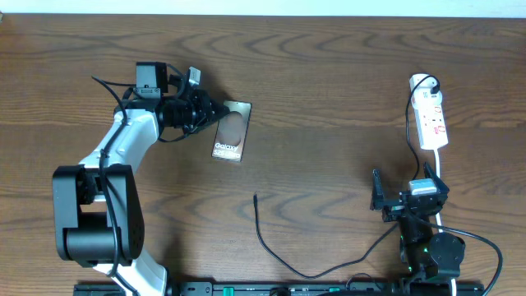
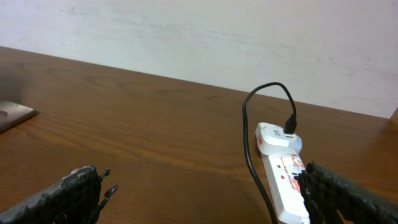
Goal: Plug charger to phone and switch on socket
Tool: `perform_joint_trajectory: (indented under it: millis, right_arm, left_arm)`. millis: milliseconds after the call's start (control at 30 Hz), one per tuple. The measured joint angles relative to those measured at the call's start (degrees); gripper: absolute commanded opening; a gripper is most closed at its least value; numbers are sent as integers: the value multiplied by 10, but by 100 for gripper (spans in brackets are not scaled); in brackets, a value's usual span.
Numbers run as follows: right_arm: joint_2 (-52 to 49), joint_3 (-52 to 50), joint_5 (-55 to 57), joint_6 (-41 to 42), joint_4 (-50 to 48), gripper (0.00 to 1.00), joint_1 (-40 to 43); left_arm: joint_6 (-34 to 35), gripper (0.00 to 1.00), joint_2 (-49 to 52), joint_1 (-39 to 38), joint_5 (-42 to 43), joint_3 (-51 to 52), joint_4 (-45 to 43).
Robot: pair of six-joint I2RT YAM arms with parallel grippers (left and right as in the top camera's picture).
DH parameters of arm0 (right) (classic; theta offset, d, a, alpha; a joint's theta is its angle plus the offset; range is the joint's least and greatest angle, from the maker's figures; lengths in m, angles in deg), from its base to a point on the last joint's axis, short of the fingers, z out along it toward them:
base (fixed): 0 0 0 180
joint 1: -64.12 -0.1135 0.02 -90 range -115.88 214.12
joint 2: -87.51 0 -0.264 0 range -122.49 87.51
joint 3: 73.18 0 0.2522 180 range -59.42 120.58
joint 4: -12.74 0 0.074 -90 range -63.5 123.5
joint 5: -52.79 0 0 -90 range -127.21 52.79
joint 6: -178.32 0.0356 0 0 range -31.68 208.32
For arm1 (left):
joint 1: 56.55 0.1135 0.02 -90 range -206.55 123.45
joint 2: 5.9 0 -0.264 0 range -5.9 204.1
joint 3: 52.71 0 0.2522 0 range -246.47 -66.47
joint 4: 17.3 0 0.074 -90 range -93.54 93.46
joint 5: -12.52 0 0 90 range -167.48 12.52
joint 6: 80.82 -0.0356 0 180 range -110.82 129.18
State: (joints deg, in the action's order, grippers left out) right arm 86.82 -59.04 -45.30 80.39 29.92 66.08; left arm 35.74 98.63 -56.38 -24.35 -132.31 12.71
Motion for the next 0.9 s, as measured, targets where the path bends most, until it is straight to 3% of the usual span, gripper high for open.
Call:
perform_joint_trajectory:
  millis: [433,733,900]
  right_arm:
    - [0,0,0,0,0,99,0]
    - [0,0,0,0,0,99,0]
    - [0,0,0,0,0,99,0]
  left_arm:
    - [6,9,-1,0,5,0,-5]
    - [-8,41,-1,0,-48,0,-7]
    - [-9,73,-1,0,-103,0,-6]
